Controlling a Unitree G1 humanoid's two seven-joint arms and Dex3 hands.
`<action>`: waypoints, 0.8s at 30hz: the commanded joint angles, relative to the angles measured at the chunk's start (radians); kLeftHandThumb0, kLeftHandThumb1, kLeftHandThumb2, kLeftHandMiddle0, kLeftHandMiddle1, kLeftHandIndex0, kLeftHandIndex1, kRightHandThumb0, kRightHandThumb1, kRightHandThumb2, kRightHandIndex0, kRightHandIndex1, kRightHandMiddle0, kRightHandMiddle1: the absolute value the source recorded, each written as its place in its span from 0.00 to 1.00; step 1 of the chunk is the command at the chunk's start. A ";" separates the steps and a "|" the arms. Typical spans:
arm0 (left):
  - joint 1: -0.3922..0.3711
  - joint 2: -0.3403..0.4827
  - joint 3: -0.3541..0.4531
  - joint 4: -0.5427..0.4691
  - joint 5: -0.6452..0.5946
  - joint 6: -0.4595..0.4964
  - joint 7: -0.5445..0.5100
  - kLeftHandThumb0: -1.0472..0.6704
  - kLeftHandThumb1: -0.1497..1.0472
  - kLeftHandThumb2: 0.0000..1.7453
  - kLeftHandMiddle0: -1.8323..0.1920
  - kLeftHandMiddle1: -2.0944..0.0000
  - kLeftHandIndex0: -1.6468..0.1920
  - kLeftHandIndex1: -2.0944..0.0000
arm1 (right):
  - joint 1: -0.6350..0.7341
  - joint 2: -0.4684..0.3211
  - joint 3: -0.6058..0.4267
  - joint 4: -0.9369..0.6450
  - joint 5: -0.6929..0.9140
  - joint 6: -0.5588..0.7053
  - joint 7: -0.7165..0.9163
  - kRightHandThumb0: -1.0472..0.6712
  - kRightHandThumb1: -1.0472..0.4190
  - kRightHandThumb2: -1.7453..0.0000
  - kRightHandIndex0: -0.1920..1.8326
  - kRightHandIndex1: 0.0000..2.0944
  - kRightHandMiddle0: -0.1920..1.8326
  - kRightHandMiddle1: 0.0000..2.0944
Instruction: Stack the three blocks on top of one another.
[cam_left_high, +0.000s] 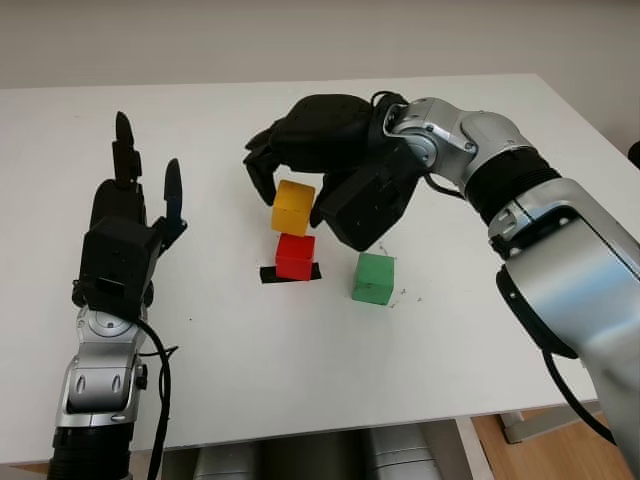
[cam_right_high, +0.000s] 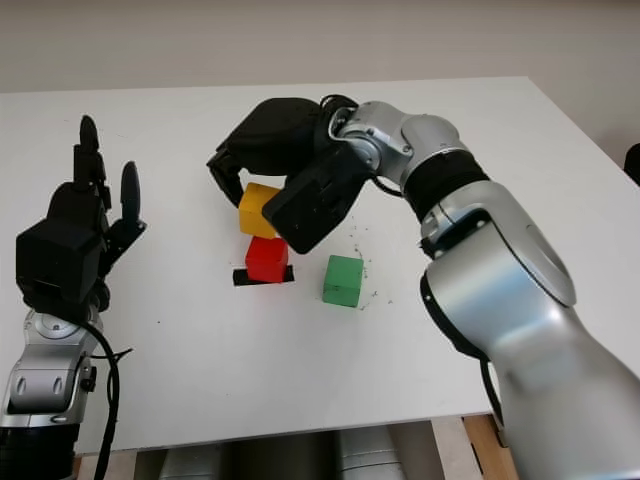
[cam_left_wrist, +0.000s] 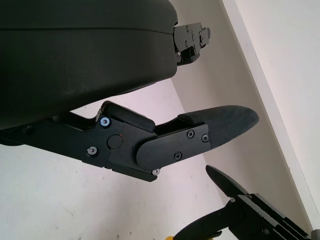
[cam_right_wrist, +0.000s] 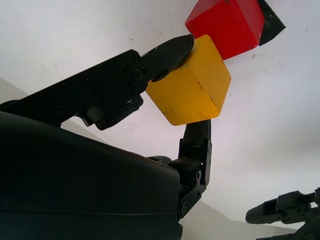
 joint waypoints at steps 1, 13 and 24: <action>-0.003 -0.004 0.002 -0.016 0.000 -0.001 0.005 0.12 1.00 0.42 1.00 0.97 1.00 0.98 | -0.030 -0.005 -0.005 0.007 0.012 -0.006 0.015 0.38 0.09 0.97 0.24 0.03 0.34 0.63; -0.006 -0.007 -0.002 -0.016 -0.002 0.002 0.004 0.12 1.00 0.42 1.00 0.98 1.00 0.99 | -0.043 -0.015 -0.012 0.000 0.030 -0.023 0.079 0.36 0.09 0.97 0.23 0.02 0.34 0.63; -0.004 -0.019 -0.005 -0.022 0.001 0.006 0.009 0.12 1.00 0.42 1.00 0.98 1.00 0.99 | -0.032 -0.009 -0.018 0.007 0.053 -0.032 0.102 0.38 0.09 0.97 0.23 0.03 0.32 0.65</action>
